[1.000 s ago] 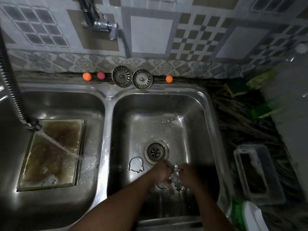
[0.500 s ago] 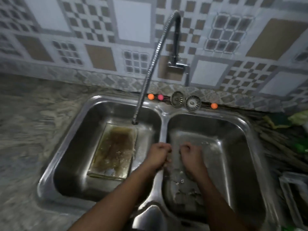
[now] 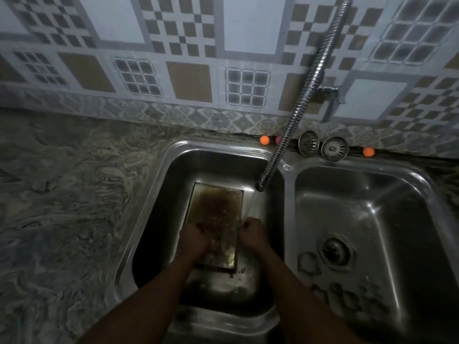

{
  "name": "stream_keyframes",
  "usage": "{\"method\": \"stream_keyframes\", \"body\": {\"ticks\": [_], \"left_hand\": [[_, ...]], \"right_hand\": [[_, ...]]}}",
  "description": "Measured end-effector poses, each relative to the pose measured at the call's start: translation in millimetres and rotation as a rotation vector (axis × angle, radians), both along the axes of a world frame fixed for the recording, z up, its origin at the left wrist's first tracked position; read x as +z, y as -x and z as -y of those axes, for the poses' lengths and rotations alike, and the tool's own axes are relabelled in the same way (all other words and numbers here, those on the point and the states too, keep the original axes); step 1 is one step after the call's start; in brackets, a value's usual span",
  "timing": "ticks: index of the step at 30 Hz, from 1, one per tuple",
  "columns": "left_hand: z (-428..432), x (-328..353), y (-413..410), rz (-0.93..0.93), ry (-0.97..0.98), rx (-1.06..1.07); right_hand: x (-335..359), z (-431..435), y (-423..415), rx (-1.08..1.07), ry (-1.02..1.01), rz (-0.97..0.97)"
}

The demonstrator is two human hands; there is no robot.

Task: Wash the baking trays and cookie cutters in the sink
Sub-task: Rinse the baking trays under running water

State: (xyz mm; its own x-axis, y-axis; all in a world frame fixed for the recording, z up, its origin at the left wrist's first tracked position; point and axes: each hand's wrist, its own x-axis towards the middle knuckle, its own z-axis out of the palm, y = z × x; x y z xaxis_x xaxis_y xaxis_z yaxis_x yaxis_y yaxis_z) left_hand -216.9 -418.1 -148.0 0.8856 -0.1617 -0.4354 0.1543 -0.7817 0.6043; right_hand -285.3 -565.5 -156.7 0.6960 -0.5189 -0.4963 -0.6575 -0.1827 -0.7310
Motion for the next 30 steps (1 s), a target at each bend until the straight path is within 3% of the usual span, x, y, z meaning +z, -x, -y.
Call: {"method": "stream_keyframes", "body": {"ticks": [5, 8, 12, 21, 30], "left_hand": [[-17.0, -15.4, -25.3, 0.153, -0.176, -0.025], [-18.6, -21.4, -35.5, 0.119, -0.251, -0.03], [-24.6, -31.8, -49.0, 0.099, -0.155, 0.053], [-20.2, -17.5, -36.7, 0.083, -0.083, 0.107], [-13.8, -6.0, -33.5, 0.128, 0.021, 0.117]], "right_hand": [[-41.8, -8.9, -11.6, -0.079, -0.003, -0.151], [-50.9, -12.7, -16.1, -0.119, 0.037, -0.166], [-57.4, -13.7, -19.2, -0.133, 0.09, -0.14], [-62.6, -10.1, -10.8, 0.061, 0.245, -0.175], [-30.3, -15.3, -11.1, -0.096, 0.24, -0.052]]}}
